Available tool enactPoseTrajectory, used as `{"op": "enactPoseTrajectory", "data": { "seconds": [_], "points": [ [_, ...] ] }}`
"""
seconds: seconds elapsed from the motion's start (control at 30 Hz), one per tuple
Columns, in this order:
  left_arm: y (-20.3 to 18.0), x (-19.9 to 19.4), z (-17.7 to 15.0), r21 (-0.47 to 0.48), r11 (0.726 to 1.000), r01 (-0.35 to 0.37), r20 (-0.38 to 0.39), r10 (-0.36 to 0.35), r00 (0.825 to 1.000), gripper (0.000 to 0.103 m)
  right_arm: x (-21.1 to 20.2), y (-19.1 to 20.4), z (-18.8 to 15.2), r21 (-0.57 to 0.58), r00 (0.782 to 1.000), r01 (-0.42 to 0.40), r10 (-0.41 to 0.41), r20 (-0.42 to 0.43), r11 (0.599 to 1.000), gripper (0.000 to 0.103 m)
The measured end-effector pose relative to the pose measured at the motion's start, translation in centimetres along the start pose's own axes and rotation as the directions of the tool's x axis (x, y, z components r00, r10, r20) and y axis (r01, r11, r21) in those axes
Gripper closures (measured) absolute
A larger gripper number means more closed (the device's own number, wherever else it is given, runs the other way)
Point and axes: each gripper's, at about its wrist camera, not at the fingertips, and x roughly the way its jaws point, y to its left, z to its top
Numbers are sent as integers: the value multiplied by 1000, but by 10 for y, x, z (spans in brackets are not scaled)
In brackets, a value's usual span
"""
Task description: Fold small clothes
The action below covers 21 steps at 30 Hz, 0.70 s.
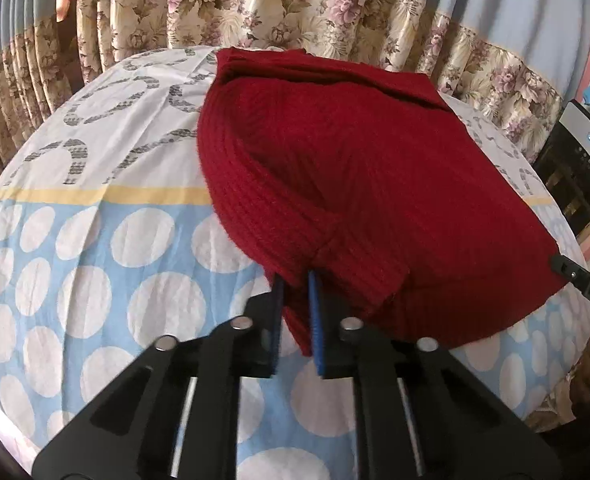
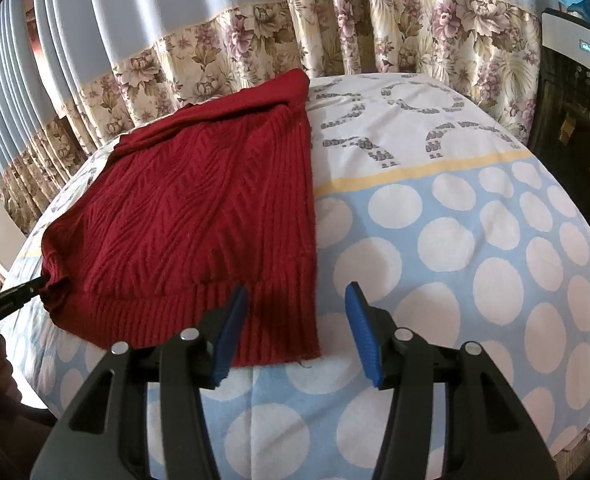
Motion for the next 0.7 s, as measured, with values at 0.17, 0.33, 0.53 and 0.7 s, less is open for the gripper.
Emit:
{"op": "enactPoseTrajectory", "data": {
  "seconds": [0.17, 0.33, 0.53, 0.7],
  "points": [
    [13, -14, 1, -12, 999, -31, 23, 31, 999, 97, -3, -4, -2, 9, 1000, -12, 12, -7, 1000, 52],
    [32, -23, 5, -27, 992, -127, 40, 128, 991, 97, -2, -12, -3, 38, 1000, -5, 6, -6, 999, 52],
    [50, -18, 3, -53, 985, -167, 11, 168, 986, 97, -9, -23, 3, 83, 996, 69, -74, 51, 994, 52],
    [49, -15, 5, -48, 987, -151, 8, 152, 988, 97, 1, -17, 3, 49, 1000, 6, -5, -3, 999, 52]
  ]
}}
